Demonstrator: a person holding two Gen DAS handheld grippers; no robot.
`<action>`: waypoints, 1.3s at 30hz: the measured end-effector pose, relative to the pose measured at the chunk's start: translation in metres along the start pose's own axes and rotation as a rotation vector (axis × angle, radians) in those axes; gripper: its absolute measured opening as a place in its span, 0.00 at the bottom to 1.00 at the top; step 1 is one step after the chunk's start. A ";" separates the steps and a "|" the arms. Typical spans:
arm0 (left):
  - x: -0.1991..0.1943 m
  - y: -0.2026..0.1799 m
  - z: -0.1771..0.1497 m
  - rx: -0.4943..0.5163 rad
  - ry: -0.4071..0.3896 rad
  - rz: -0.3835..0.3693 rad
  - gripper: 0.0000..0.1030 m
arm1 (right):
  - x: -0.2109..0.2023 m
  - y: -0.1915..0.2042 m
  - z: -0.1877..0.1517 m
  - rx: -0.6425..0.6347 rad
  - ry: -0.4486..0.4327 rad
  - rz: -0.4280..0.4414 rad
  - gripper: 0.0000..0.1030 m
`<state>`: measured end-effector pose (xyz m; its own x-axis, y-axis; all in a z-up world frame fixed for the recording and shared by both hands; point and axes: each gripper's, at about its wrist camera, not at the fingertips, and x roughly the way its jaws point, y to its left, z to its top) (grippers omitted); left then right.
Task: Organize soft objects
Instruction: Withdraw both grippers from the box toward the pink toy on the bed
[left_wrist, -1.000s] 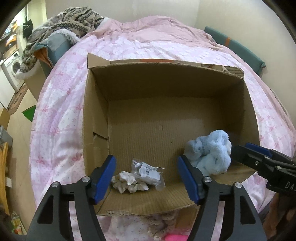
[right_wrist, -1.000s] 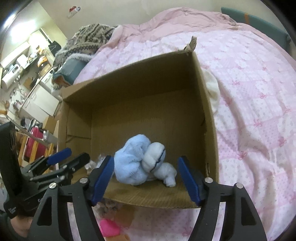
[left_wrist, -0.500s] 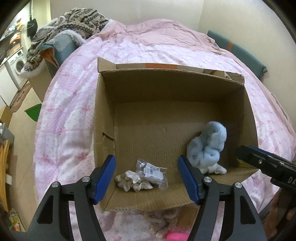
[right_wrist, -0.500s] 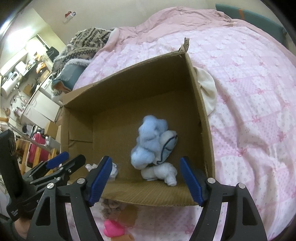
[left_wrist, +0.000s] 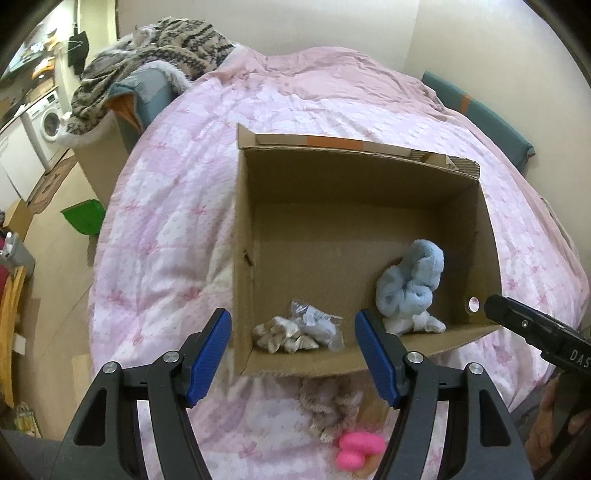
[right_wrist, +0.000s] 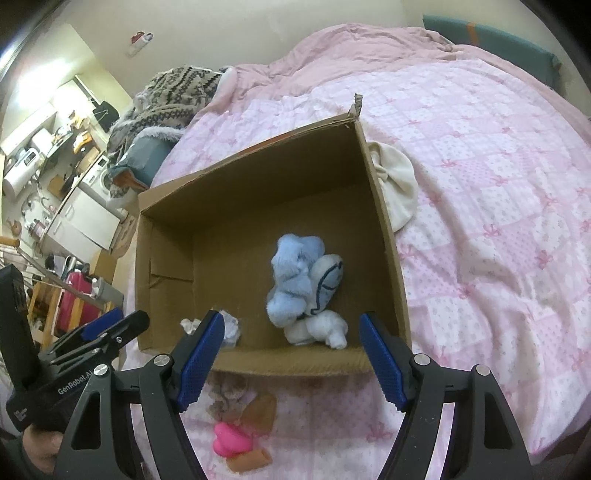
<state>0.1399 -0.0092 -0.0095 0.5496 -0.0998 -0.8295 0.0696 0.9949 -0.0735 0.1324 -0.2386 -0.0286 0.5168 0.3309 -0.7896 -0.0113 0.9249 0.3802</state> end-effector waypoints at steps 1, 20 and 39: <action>-0.003 0.002 -0.002 -0.002 -0.001 0.009 0.65 | -0.001 0.001 -0.002 -0.001 0.002 0.001 0.78; -0.027 0.013 -0.047 -0.022 0.065 0.048 0.65 | -0.013 0.013 -0.049 0.001 0.068 0.030 0.77; 0.008 0.036 -0.063 -0.198 0.222 0.038 0.65 | 0.083 0.069 -0.128 -0.291 0.529 -0.033 0.77</action>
<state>0.0946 0.0266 -0.0538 0.3520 -0.0777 -0.9328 -0.1232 0.9840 -0.1285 0.0651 -0.1234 -0.1300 0.0256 0.2804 -0.9595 -0.2752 0.9247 0.2629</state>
